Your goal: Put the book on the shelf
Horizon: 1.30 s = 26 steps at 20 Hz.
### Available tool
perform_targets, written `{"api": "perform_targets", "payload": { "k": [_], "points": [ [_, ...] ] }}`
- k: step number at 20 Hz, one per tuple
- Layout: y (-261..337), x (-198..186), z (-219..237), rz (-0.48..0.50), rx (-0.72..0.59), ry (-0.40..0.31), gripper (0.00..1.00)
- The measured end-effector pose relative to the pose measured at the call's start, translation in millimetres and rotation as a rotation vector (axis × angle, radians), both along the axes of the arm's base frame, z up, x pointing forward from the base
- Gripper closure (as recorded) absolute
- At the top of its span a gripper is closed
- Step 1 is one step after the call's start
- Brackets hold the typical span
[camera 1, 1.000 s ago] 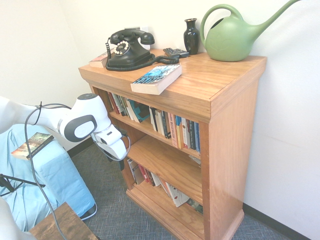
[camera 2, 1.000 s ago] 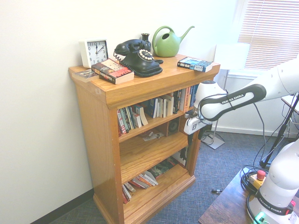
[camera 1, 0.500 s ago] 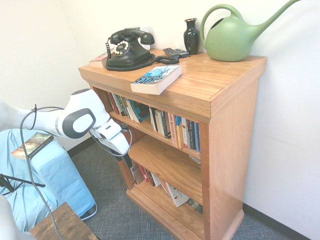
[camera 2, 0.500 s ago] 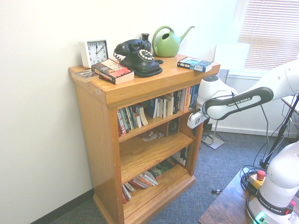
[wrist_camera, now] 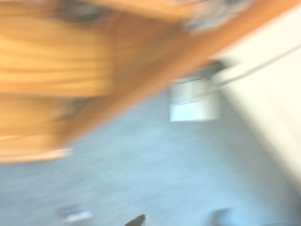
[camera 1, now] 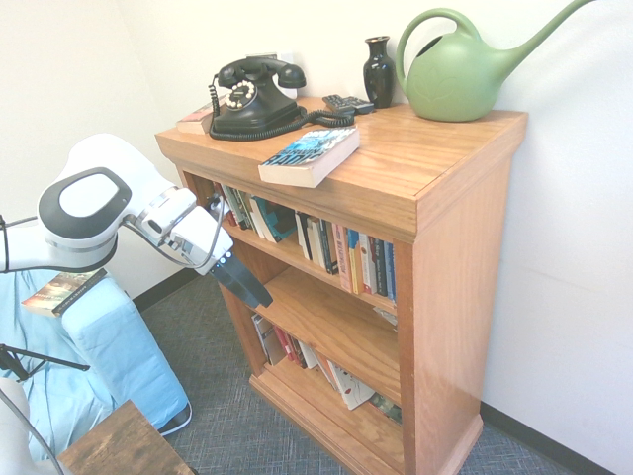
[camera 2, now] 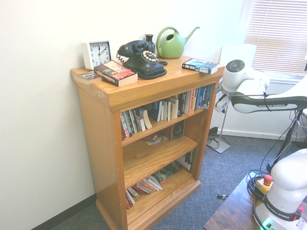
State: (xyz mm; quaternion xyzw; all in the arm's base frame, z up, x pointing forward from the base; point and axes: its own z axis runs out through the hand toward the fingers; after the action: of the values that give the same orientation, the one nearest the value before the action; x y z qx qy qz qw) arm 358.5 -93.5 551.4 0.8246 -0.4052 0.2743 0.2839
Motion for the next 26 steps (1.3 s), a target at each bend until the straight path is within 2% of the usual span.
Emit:
{"api": "perform_targets", "payload": {
  "k": [4, 9, 15, 19, 26],
  "points": [
    [-3, 8, 38, 0.043, -0.145, -0.015, 0.00],
    [20, 29, 53, 0.116, -0.332, 0.007, 0.00],
    [37, 43, 73, 0.138, -0.503, -0.002, 0.00],
    [37, 52, 74, 0.150, -0.550, -0.004, 0.00],
    [48, 75, 49, 0.182, -0.579, -0.004, 0.00]
  ]
}}
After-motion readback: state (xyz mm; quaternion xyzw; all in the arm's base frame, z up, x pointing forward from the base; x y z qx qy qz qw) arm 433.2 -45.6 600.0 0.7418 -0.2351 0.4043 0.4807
